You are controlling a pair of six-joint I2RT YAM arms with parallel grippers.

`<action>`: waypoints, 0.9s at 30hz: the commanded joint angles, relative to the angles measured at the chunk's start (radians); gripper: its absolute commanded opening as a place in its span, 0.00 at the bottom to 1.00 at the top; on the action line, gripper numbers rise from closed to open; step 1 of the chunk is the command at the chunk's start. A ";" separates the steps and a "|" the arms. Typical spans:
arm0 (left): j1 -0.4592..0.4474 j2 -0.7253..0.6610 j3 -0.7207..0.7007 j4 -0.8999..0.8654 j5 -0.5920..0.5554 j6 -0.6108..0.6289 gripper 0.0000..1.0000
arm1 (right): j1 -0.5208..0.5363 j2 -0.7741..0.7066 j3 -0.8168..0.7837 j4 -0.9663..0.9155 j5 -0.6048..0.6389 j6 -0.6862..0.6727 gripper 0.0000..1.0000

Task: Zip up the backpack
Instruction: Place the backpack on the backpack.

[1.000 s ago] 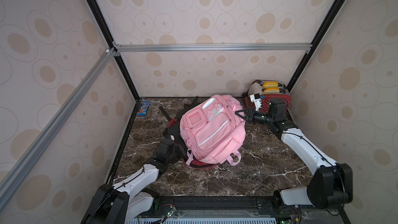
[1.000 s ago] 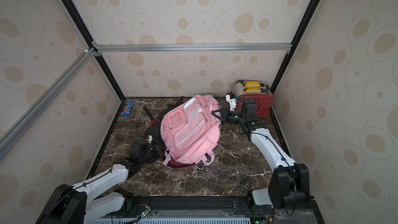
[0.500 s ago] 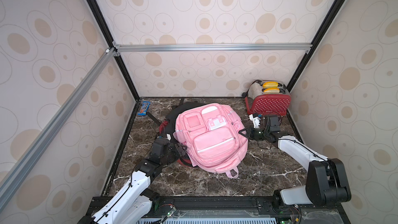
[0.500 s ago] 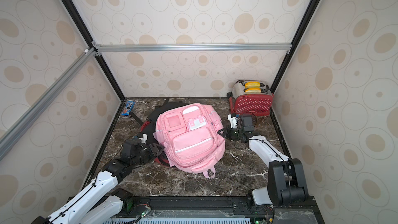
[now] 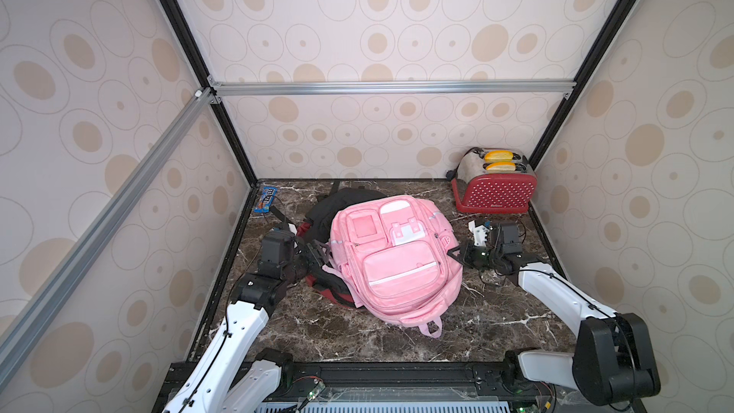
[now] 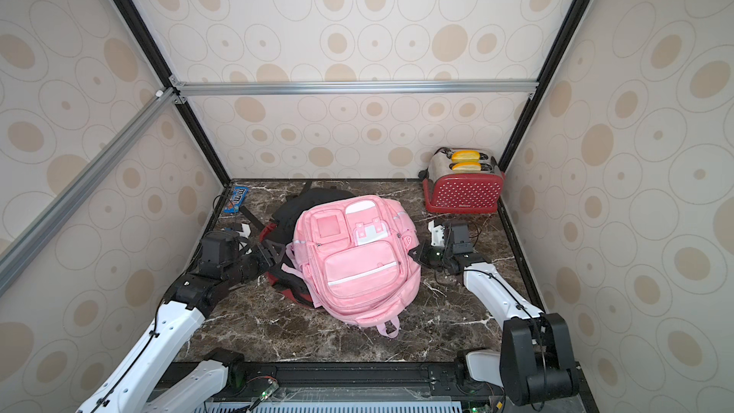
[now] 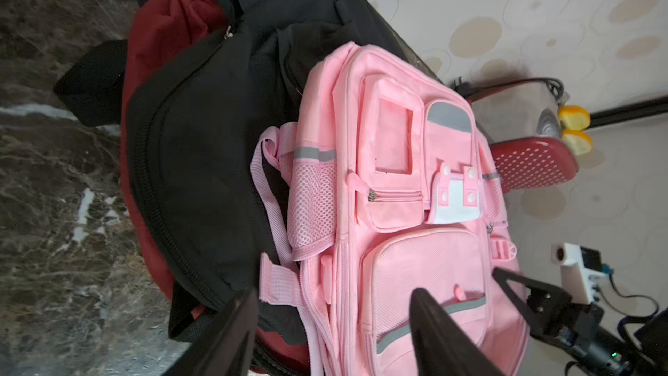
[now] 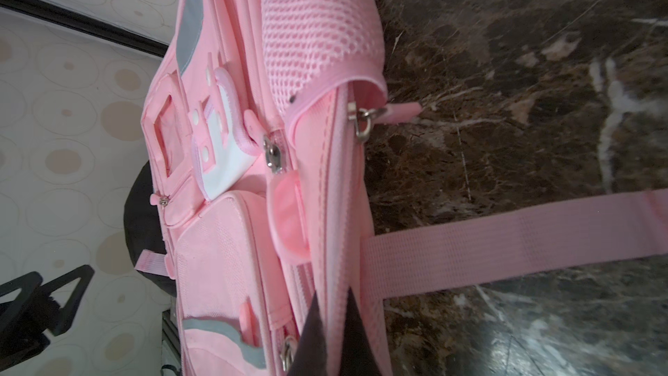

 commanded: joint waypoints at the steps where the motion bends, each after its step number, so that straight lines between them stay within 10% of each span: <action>1: 0.002 0.055 -0.131 0.160 0.206 -0.084 0.86 | -0.003 -0.036 -0.006 0.131 -0.065 0.105 0.00; 17: -0.012 0.070 -0.345 0.603 0.385 -0.297 0.94 | -0.026 0.049 -0.121 0.530 -0.181 0.551 0.00; 27: -0.053 -0.054 -0.229 0.282 0.341 -0.202 0.93 | -0.082 0.053 -0.176 0.583 -0.125 0.621 0.00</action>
